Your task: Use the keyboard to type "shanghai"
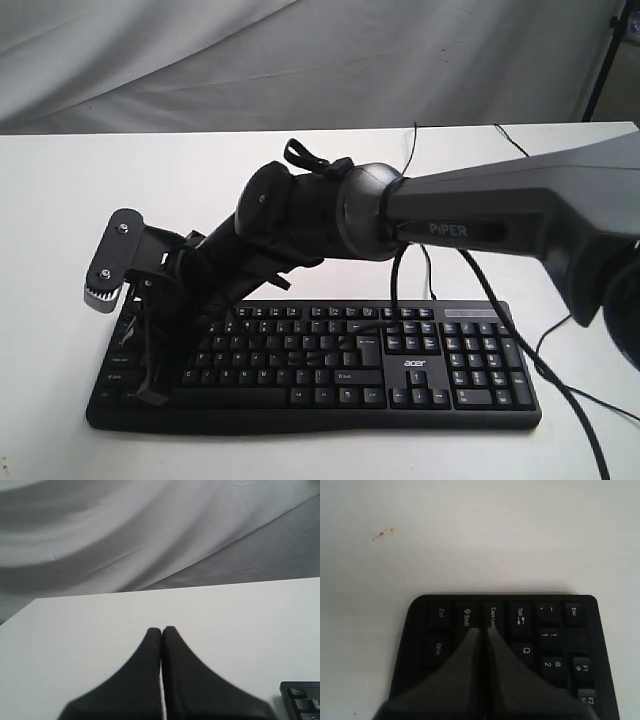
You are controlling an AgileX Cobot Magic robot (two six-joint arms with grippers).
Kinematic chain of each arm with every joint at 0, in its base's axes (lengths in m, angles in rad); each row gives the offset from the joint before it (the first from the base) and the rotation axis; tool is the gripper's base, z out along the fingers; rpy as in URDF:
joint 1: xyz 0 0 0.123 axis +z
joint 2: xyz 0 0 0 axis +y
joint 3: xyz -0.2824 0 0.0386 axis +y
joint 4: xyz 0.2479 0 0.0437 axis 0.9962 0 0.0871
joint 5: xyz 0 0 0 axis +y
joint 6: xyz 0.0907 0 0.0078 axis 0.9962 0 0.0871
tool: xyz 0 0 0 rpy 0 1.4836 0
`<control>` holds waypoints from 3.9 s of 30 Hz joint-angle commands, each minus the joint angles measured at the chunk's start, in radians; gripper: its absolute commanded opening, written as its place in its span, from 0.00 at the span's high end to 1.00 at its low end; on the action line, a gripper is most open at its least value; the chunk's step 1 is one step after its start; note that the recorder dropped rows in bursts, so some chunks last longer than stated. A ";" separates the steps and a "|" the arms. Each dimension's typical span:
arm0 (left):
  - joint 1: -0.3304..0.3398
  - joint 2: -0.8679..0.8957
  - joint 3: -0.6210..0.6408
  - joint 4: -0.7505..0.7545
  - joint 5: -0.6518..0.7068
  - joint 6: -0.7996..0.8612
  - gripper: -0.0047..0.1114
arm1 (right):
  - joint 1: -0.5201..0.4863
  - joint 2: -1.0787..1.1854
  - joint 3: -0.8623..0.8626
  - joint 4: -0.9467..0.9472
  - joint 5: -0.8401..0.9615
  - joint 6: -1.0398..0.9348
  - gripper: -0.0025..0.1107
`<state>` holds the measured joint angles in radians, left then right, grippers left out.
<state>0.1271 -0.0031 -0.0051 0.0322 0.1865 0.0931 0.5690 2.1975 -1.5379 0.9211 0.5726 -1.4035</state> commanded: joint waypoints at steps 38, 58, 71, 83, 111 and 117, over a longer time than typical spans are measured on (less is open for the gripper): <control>-0.004 0.003 0.005 -0.001 -0.003 -0.003 0.95 | 0.001 0.044 0.005 -0.112 -0.056 0.050 0.98; -0.004 0.003 0.005 -0.001 -0.003 -0.003 0.95 | 0.001 0.044 0.005 -0.112 -0.053 0.021 0.98; -0.004 0.003 0.005 -0.001 -0.003 -0.003 0.95 | 0.001 0.044 0.005 -0.112 -0.053 0.021 0.98; -0.004 0.003 0.005 -0.001 -0.003 -0.003 0.95 | 0.001 0.046 0.005 -0.112 -0.053 0.013 0.98; -0.004 0.003 0.005 -0.001 -0.003 -0.003 0.95 | 0.001 0.003 0.005 -0.097 -0.025 -0.012 0.98; -0.004 0.003 0.005 -0.001 -0.003 -0.003 0.95 | -0.003 -0.006 0.005 -0.112 -0.013 -0.002 0.98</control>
<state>0.1271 -0.0031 -0.0051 0.0322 0.1865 0.0931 0.5690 2.2031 -1.5379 0.8170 0.5452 -1.4111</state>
